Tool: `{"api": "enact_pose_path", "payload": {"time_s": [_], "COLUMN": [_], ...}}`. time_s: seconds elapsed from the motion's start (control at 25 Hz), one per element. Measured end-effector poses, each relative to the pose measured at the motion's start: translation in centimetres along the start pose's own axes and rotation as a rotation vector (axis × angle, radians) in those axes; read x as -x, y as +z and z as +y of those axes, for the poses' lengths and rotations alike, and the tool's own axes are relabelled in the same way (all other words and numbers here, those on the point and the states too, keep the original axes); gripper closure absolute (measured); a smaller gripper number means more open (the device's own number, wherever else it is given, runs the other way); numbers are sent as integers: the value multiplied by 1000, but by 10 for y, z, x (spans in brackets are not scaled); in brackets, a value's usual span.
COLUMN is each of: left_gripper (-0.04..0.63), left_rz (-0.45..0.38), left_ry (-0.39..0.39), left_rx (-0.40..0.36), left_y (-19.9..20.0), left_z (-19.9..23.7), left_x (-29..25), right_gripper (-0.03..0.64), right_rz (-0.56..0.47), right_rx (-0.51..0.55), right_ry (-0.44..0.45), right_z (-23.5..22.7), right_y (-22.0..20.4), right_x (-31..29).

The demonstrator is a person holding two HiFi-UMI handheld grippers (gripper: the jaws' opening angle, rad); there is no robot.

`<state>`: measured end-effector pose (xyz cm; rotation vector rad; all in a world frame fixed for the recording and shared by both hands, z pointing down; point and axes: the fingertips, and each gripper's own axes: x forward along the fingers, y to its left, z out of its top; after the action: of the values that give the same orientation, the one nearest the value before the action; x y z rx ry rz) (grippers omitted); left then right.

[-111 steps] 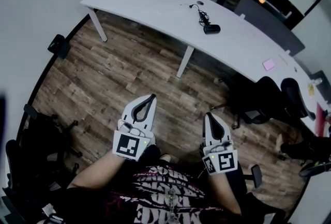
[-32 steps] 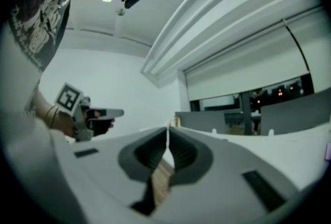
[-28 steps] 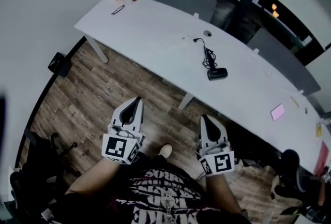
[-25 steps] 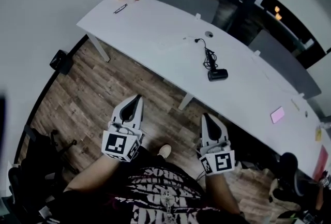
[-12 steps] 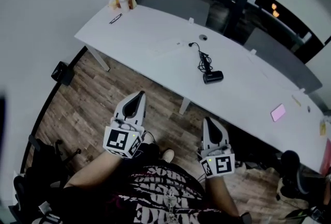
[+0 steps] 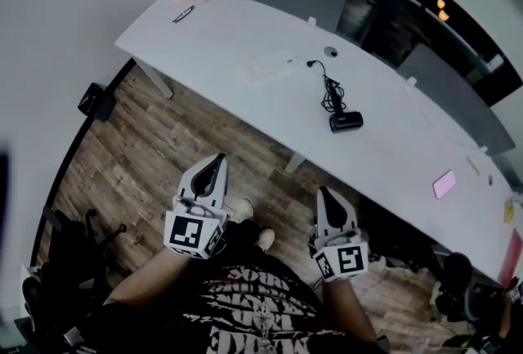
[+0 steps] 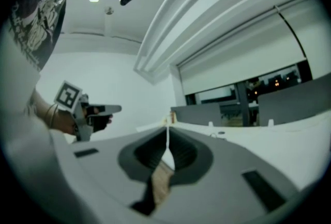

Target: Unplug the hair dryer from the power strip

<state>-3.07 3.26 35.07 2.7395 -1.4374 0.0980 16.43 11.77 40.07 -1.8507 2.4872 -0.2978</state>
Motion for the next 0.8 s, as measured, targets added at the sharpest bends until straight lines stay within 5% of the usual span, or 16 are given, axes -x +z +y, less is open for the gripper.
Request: {"api": "enact_pose_path", "payload": {"time_s": [0.24,0.8], "left_gripper": [568,568], "left_rz": [16,-46], "left_ry": [41,5], "left_rx": [-16,8], "left_y": [-5,3], "left_z": [34,88], "left_x": [-7,-59], "right_gripper": [581,581], "right_rz": [15,27], "right_rx": [6,73], "right_ry": [41,32], "right_z": [7,13], "right_y": [3,30], "right_x": [-43,-115]}}
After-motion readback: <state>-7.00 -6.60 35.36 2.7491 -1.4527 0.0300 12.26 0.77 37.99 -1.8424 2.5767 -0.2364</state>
